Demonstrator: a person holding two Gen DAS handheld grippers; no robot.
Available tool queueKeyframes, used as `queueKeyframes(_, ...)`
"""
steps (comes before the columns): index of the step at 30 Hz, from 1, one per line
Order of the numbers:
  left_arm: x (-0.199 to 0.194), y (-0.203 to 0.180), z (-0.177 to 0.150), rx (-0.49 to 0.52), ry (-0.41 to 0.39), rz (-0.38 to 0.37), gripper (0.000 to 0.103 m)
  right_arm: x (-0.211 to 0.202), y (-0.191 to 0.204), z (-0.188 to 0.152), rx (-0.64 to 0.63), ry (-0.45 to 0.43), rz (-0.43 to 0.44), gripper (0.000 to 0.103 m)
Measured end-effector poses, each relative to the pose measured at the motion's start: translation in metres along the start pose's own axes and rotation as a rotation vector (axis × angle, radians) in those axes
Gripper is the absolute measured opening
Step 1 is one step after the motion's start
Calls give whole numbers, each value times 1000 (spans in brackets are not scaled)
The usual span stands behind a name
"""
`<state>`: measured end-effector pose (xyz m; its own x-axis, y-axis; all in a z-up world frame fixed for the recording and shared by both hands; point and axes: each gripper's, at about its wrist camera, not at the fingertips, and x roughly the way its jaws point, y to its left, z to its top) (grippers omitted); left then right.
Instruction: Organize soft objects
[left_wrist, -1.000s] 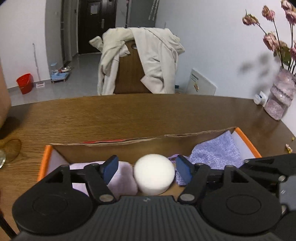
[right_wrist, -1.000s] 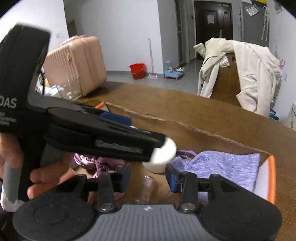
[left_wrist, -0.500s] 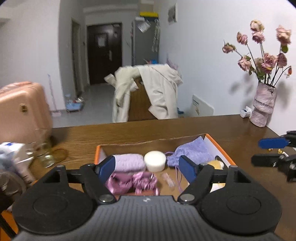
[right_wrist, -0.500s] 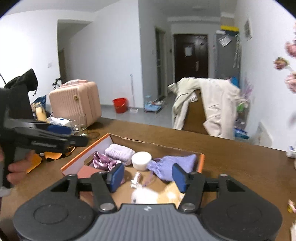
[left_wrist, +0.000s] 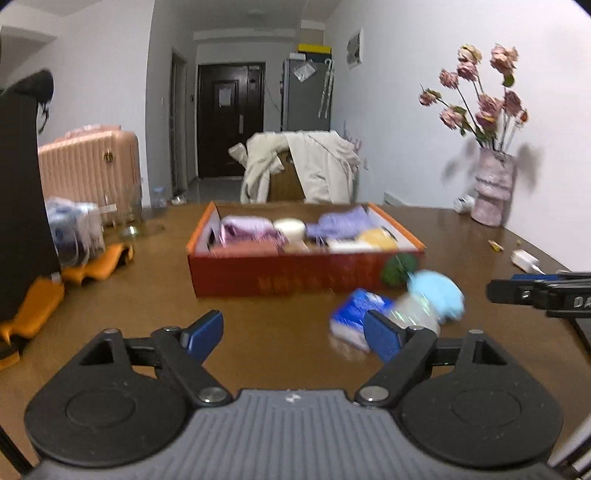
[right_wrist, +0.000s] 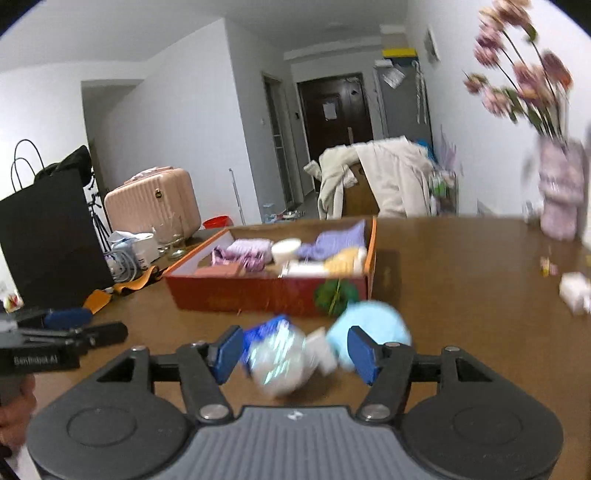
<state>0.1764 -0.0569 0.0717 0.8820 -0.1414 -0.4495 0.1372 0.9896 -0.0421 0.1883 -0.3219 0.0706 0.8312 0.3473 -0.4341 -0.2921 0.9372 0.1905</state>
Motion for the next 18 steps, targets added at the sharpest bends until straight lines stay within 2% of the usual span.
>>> queueKeyframes(3,-2,-10,-7,39,5,-20,85,-3,0,-15,7,18,-12,62)
queueKeyframes(7,10,-36,-8,88,-42,-48,85,-7,-10,-21,44,5,-44,61)
queueKeyframes(11,37,-79,-14,241,-85,-80,83,-8,-23,-19,80,-14,-75,61)
queueKeyframes(13,57,-95,-14,284,-88,-85,74,-6,-32,-18,104,-16,-97,61)
queueKeyframes(18,104,-104,-11,299,-48,-121,63,5,-51,-18,152,-3,-125,61)
